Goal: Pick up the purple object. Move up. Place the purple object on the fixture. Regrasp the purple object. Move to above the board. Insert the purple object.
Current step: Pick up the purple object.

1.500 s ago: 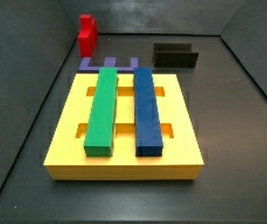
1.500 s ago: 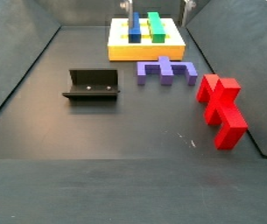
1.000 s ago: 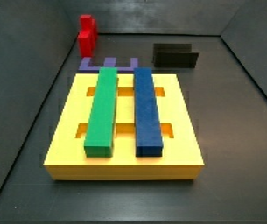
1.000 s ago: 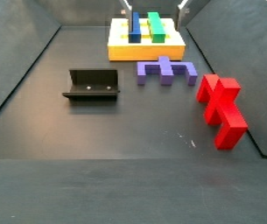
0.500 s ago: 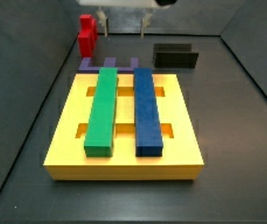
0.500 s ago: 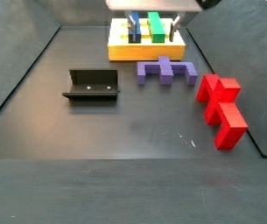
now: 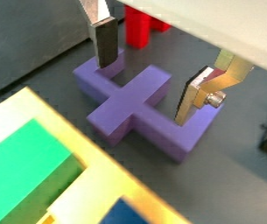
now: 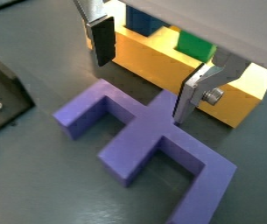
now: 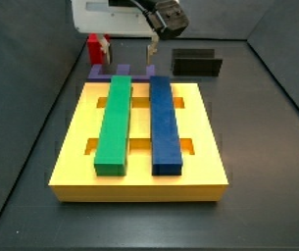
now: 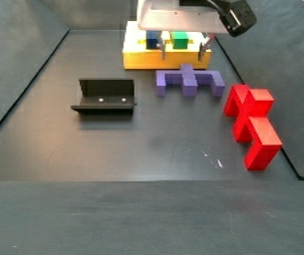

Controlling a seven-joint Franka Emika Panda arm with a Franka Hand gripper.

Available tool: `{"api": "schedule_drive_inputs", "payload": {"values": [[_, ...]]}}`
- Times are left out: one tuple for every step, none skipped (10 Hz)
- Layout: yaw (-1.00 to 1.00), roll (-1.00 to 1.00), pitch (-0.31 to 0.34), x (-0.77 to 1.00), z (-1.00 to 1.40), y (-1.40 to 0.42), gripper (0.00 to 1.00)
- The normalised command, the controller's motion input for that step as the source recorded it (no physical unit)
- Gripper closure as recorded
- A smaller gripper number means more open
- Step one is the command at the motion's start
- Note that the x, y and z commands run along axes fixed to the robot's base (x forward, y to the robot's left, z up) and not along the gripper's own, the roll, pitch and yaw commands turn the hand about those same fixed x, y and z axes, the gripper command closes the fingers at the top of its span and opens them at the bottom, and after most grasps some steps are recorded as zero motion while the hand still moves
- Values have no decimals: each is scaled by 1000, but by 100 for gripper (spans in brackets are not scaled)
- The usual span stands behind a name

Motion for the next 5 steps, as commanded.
{"api": "schedule_drive_inputs", "payload": {"values": [[229,361,-6,-57,-260,-423,0],[209,407,-37,-31,-306,-403,0],[86,416,-99,0,-449,-260,0],[131,459,-91,-83,-386,-109,0],[77,420,-34,0,-300,-97,0]]}}
